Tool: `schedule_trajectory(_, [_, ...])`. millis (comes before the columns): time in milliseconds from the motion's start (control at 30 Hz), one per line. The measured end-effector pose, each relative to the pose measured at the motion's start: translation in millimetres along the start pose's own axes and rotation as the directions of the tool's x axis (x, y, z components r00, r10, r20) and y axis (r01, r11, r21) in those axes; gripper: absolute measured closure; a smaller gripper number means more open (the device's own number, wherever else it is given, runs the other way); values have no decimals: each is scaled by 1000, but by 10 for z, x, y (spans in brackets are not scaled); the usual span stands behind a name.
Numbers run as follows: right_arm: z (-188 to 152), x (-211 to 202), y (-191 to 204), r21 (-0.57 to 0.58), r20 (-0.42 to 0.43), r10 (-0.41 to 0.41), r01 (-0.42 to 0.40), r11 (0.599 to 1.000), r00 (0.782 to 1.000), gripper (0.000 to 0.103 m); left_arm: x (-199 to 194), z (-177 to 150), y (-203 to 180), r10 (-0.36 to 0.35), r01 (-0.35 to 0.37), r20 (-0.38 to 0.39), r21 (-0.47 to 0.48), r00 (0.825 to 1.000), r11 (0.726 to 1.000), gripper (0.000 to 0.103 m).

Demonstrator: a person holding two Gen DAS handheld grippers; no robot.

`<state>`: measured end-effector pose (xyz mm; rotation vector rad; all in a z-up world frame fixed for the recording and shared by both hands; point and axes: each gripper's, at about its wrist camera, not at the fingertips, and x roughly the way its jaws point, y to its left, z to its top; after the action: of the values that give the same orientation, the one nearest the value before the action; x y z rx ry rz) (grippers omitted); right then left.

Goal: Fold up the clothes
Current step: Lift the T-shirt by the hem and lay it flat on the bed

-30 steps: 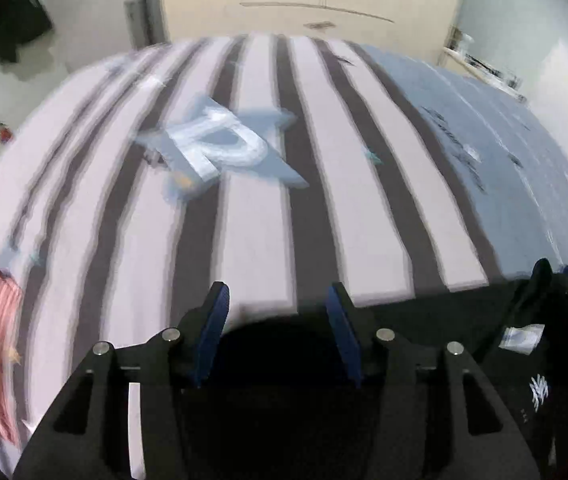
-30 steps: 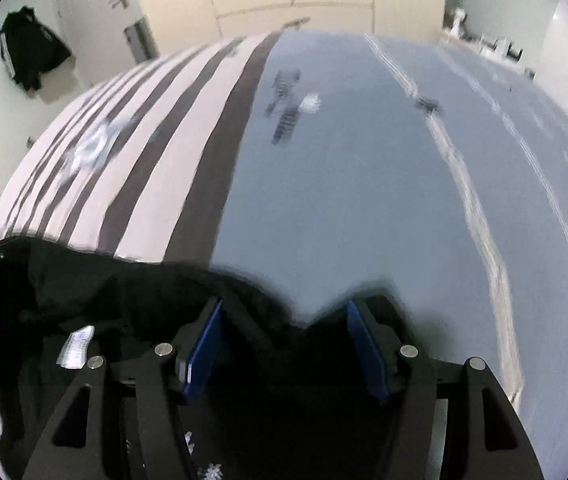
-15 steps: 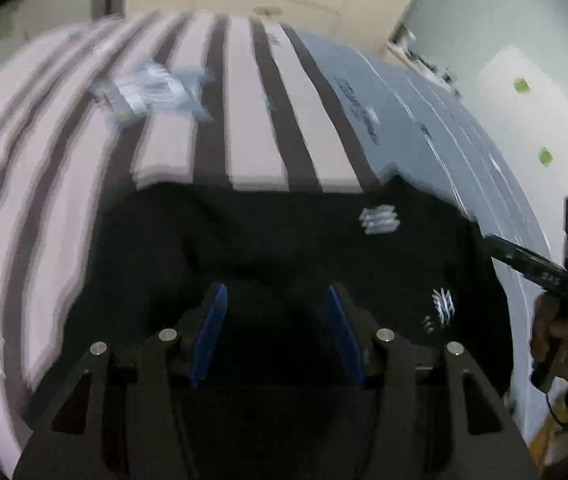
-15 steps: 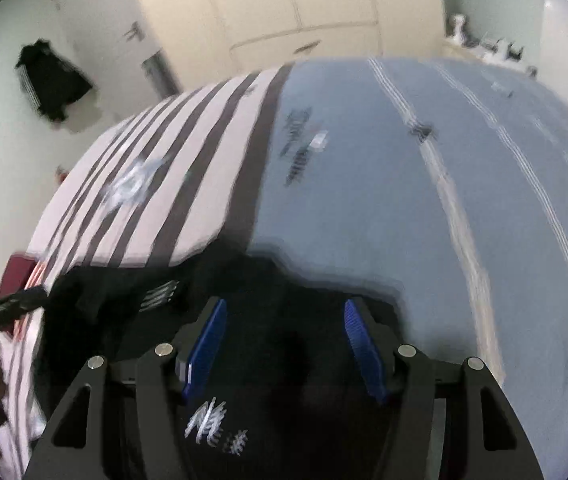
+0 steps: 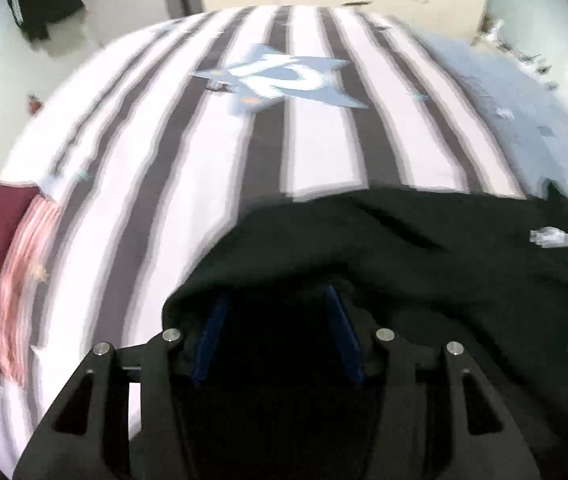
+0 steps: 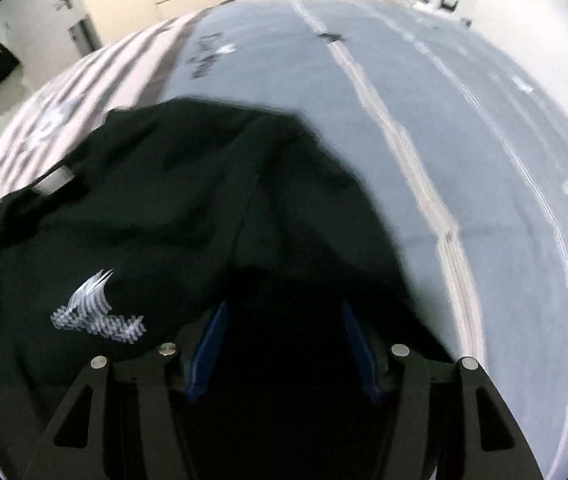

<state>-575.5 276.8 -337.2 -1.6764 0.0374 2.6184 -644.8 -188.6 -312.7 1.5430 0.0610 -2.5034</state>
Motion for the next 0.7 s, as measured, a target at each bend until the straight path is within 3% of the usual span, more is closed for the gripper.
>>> schedule_trajectory(33, [65,44,-41,-1,-3,-13,13,1000,1000,52,96,119,82,28,-28,-18,7,999,1000,64])
schedule_trajectory(67, [156,75,-88,-10,14,-40,40,999,999,52,153,225,141,65,-65,-16,24,998,998,64])
schedule_trajectory(167, [417,158,-231,-37,61,-103,106,994,993,51,149,483,297,187,-190,70,45,980,981,64])
schedule_trajectory(200, [505,198,-297,-39,59,-107,109,993,993,51,106,546,364,193,-195,87,16,977,981,64])
schedule_trajectory(267, [673,241,-430,-27,58,-113,115,993,992,51,7,630,481,159,-155,111,-46,981,987,64])
schedule_trajectory(333, [791,210,-479,6,27,-63,63,998,998,51,-114,674,536,115,-104,140,-81,983,991,64])
schedule_trajectory(500, [512,-62,-380,1,-7,-15,15,1000,1000,51,-463,292,-72,-79,69,171,63,982,996,64])
schedule_trajectory(633, [204,-364,-171,-38,26,37,-36,999,999,51,-569,-191,-612,-211,189,122,168,970,967,64])
schedule_trajectory(700, [114,-486,19,-71,52,91,-88,994,994,50,-479,-315,-836,-236,214,84,215,968,953,64])
